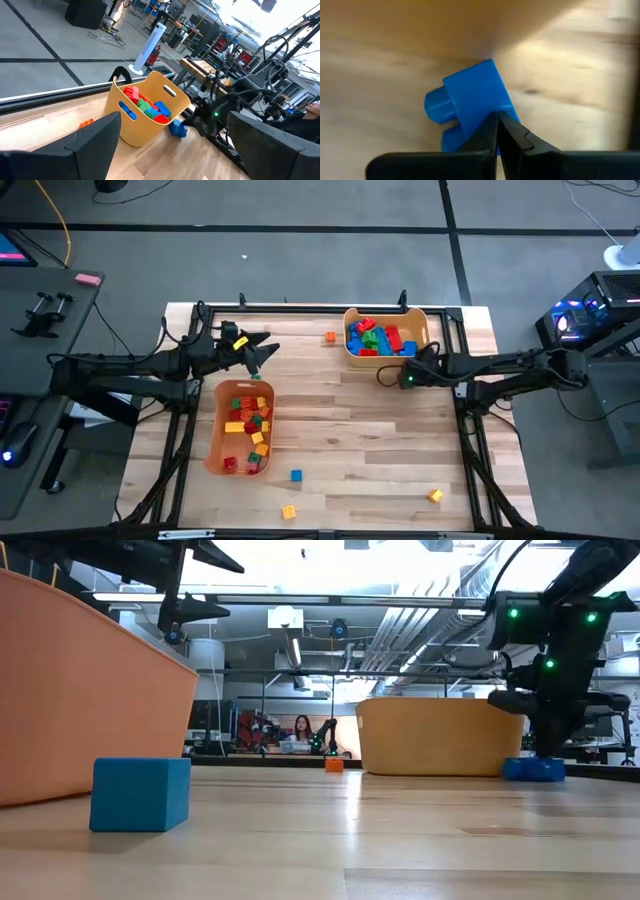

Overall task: Sort blocks by size
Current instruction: Put the blue game piece into the yellow bin

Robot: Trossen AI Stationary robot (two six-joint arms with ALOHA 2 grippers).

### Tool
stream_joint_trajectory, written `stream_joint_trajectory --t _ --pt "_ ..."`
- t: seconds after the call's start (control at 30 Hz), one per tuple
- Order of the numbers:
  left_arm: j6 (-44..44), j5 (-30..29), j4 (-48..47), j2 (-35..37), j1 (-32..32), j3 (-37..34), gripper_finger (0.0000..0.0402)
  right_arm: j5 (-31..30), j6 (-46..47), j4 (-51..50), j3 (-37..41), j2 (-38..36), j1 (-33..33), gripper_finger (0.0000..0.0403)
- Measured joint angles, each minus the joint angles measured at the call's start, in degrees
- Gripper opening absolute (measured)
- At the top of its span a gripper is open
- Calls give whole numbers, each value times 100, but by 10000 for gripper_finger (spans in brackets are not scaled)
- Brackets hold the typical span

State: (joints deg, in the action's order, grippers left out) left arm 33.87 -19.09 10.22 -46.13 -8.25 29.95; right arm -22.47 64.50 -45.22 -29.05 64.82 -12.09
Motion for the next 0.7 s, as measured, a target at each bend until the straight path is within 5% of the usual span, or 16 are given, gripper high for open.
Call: stream_joint_trajectory --t 0.3,0.7 --pt "0 0 -9 0 0 0 351 717 529 1381 12 11 1451 1" --pt "-2 0 -29 0 0 0 351 595 1135 2871 -181 284 2993 0"
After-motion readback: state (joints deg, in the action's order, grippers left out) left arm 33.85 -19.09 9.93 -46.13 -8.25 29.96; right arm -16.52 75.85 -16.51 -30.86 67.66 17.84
